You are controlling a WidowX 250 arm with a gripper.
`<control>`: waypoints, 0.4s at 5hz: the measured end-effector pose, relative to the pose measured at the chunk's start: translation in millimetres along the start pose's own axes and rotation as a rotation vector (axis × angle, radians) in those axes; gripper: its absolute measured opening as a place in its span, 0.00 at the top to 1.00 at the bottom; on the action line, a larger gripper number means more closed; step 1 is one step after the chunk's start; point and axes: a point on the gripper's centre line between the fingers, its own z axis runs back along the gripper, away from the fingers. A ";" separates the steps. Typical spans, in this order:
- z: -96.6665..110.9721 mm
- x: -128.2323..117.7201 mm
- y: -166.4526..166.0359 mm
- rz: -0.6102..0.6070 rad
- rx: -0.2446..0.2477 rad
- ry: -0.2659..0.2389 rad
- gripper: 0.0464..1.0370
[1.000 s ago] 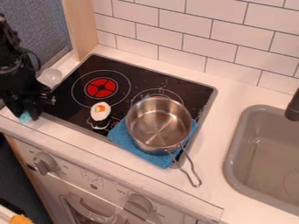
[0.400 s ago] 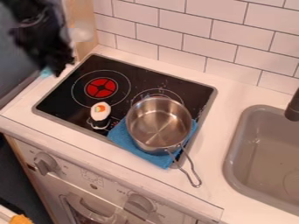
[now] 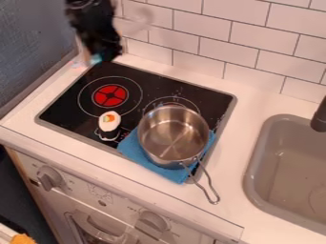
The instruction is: Put the ladle on the upper right side of the stove diagonally
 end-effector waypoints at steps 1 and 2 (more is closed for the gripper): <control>-3.4 22.9 -19.5 -0.140 -0.028 -0.016 0.70; -8.5 34.0 -42.5 -0.275 -0.060 -0.019 0.70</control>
